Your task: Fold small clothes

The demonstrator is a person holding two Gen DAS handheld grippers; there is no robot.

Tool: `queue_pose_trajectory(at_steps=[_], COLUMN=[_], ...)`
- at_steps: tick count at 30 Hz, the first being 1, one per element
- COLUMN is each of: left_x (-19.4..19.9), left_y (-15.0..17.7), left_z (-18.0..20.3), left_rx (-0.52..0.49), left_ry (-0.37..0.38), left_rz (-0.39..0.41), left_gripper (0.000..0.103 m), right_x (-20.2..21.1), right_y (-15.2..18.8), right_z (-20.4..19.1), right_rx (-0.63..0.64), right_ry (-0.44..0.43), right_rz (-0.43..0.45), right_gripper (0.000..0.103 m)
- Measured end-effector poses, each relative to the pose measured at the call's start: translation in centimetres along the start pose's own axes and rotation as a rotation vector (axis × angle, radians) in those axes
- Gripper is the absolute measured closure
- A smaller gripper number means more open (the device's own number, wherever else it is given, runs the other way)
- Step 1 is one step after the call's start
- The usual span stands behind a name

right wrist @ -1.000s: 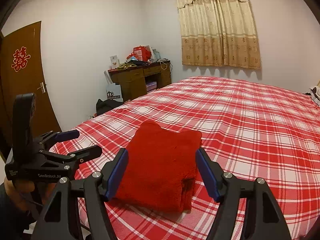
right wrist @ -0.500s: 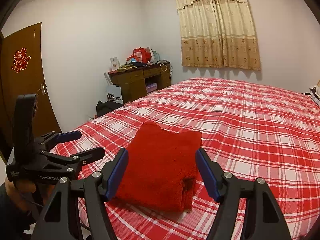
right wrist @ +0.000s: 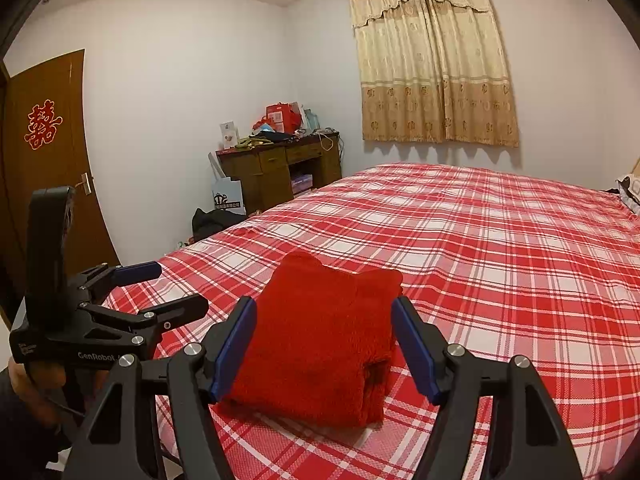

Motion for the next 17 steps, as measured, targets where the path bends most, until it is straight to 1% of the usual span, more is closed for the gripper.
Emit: queue_pose_trajectory(at_steps=[10, 17], left_x=[-0.5, -0.5], left_y=[0.0, 0.2], left_z=[-1.1, -0.8], left_rx=[0.030, 0.005], left_ry=[-0.040, -0.052], left_rz=[-0.014, -0.002], left_gripper=[0.000, 0.000], right_x=[-0.6, -0.6], right_y=[0.6, 0.7], right_z=[-0.6, -0.6], right_rx=[0.013, 0.013], right_ry=[-0.007, -0.009], right_rz=[-0.028, -0.034], right_gripper=[0.033, 0.033])
Point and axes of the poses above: each gripper's, at about its wrist camera, not at the fingertips, and x roughly against the way its jaws point, z to its right, y to its underside, the point moved 1 cm from there along -x, roughly the way its jaws point
